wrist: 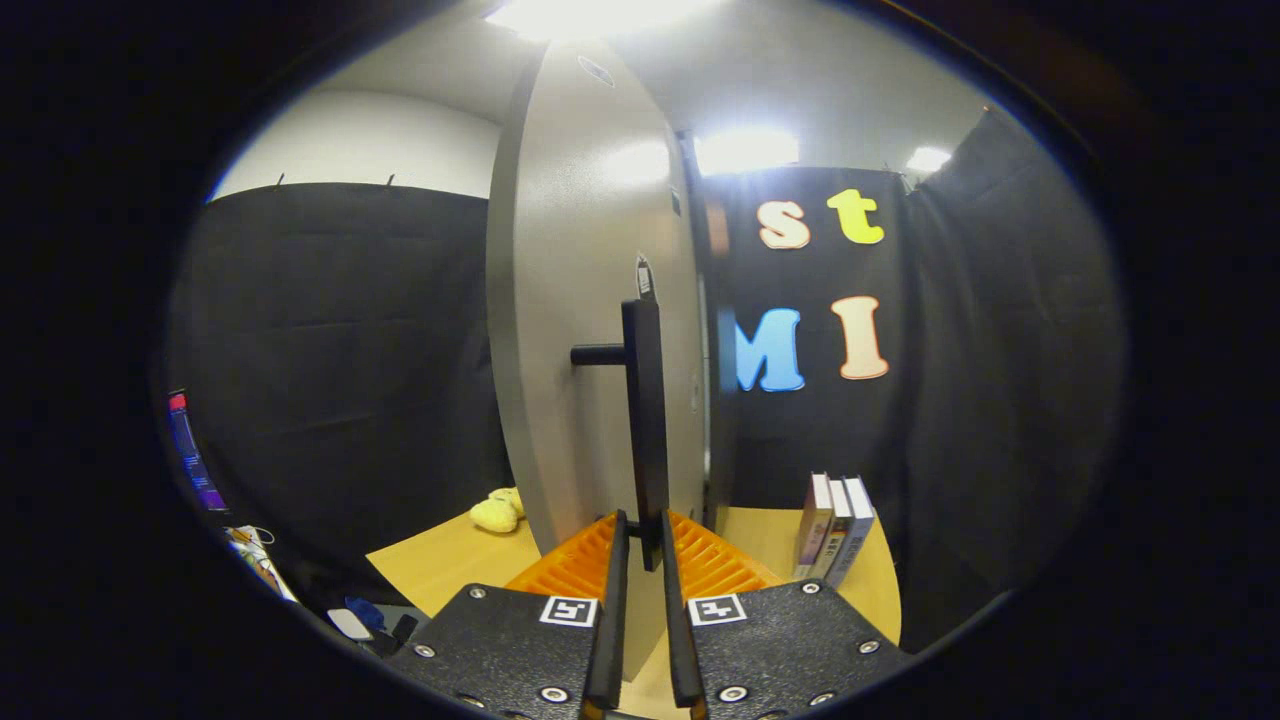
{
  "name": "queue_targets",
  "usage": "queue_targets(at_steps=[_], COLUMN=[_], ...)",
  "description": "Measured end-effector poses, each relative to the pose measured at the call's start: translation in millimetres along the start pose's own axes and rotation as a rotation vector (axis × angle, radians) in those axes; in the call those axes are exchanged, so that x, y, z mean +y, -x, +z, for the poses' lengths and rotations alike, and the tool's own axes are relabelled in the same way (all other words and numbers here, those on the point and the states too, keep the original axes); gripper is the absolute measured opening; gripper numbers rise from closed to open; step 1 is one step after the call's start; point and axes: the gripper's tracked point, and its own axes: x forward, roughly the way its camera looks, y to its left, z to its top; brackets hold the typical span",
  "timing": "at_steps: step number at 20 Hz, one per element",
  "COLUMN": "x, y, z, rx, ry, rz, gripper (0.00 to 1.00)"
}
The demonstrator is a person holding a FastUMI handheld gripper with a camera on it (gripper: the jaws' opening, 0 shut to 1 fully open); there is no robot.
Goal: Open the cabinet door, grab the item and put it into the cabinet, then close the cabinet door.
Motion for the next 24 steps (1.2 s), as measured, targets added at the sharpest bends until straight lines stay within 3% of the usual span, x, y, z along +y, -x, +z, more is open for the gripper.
queue_targets(at_steps=[4, 7, 8, 14, 19, 24], x=[1.1, -4.2, -11.2, -24.1, -27.4, 17.7], y=[-1.7, 0.5, 3.2, 7.4, 27.0, 56.0], z=[-8.1, -7.6, -7.2, -15.6, -43.1, -147.9], rx=[0.014, -0.014, -0.027, -0.038, -0.096, -0.044], ry=[-0.017, 0.048, 0.046, -0.113, -0.106, -0.107], rz=[0.009, -0.061, -0.102, -0.202, -0.353, -0.429], gripper=[0.19, 0.45, 0.47, 0.9, 0.94, 0.95])
